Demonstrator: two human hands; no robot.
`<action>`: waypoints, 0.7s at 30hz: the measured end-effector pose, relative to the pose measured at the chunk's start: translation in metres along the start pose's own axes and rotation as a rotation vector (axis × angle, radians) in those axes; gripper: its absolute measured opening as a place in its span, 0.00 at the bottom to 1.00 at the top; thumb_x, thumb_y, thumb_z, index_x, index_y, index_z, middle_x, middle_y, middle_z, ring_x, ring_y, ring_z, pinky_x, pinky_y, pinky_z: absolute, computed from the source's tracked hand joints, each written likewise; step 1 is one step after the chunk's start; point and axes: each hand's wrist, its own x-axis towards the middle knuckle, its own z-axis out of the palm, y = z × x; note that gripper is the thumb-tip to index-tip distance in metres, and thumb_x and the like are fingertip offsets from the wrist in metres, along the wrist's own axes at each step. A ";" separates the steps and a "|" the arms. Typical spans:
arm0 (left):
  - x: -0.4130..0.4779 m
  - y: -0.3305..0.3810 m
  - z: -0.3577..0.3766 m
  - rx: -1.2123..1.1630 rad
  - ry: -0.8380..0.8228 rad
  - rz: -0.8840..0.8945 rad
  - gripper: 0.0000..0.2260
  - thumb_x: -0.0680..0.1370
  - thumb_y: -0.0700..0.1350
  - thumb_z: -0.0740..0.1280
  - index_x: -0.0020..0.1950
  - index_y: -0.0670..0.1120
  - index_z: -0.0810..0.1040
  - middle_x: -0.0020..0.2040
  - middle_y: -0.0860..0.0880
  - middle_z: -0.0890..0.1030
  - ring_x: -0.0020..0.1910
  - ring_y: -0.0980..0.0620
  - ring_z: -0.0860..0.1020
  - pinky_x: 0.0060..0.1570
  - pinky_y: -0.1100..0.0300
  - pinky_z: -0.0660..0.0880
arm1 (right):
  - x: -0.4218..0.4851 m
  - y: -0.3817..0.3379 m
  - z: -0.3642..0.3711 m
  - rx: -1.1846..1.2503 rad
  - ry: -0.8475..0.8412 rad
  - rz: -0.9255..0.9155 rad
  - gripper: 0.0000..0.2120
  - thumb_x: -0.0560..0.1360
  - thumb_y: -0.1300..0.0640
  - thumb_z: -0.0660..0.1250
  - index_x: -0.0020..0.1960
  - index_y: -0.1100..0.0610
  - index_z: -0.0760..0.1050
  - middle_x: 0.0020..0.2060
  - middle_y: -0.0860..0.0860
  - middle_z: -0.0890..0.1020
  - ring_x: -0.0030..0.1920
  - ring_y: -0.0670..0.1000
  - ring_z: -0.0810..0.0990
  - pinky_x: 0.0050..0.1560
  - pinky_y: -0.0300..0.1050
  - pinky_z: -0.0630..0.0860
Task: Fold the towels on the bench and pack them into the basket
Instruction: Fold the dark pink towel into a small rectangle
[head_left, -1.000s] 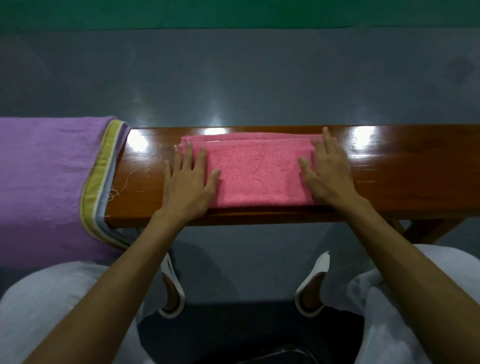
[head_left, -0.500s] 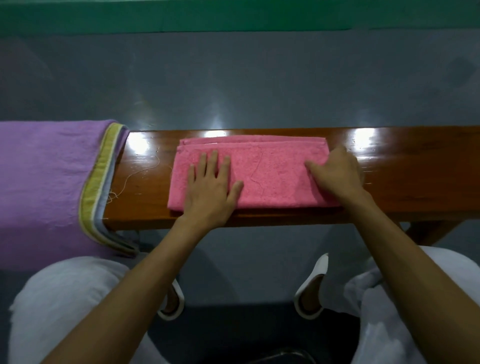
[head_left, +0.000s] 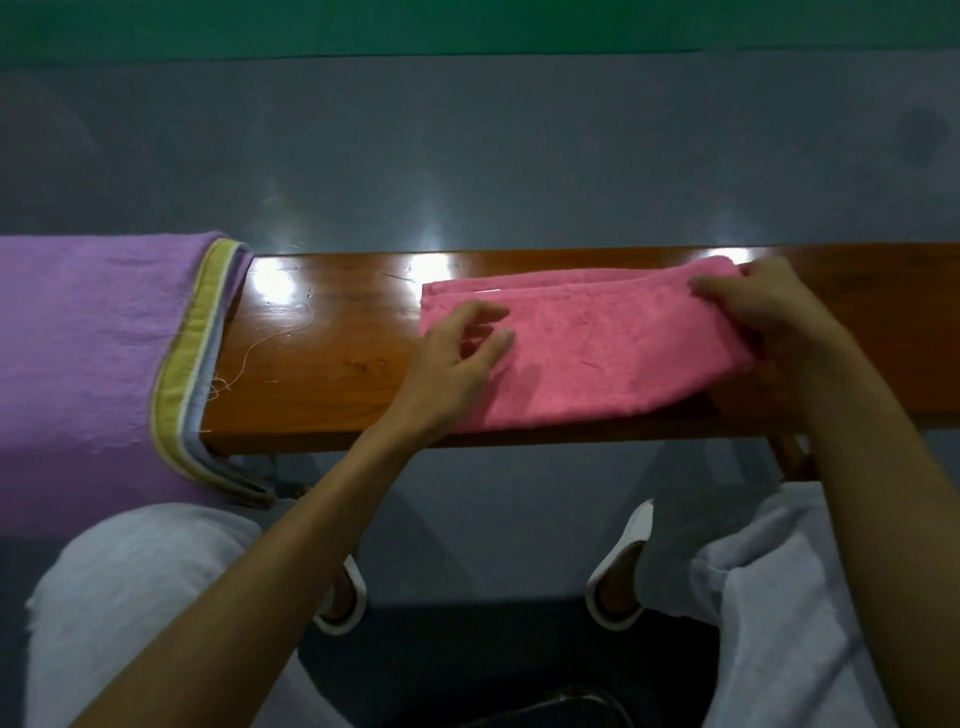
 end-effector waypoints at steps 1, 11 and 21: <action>0.003 0.000 -0.007 -0.053 0.046 -0.031 0.11 0.84 0.45 0.64 0.65 0.44 0.78 0.61 0.48 0.80 0.55 0.52 0.82 0.53 0.52 0.82 | -0.004 -0.005 0.001 0.082 -0.016 -0.002 0.13 0.78 0.60 0.71 0.60 0.65 0.79 0.45 0.55 0.81 0.32 0.46 0.79 0.23 0.35 0.73; 0.015 -0.002 -0.035 -0.444 0.081 -0.503 0.24 0.84 0.63 0.56 0.61 0.45 0.80 0.45 0.47 0.86 0.38 0.50 0.82 0.33 0.61 0.76 | -0.079 -0.057 0.115 0.220 -0.663 -0.328 0.28 0.76 0.66 0.72 0.73 0.57 0.68 0.49 0.55 0.80 0.42 0.47 0.85 0.40 0.41 0.82; 0.012 -0.002 -0.039 -0.319 0.172 -0.448 0.13 0.80 0.32 0.66 0.64 0.42 0.77 0.56 0.43 0.81 0.47 0.47 0.84 0.35 0.59 0.82 | -0.048 -0.026 0.097 -0.208 -0.031 -0.421 0.16 0.78 0.57 0.73 0.64 0.57 0.76 0.47 0.49 0.81 0.45 0.48 0.82 0.41 0.42 0.82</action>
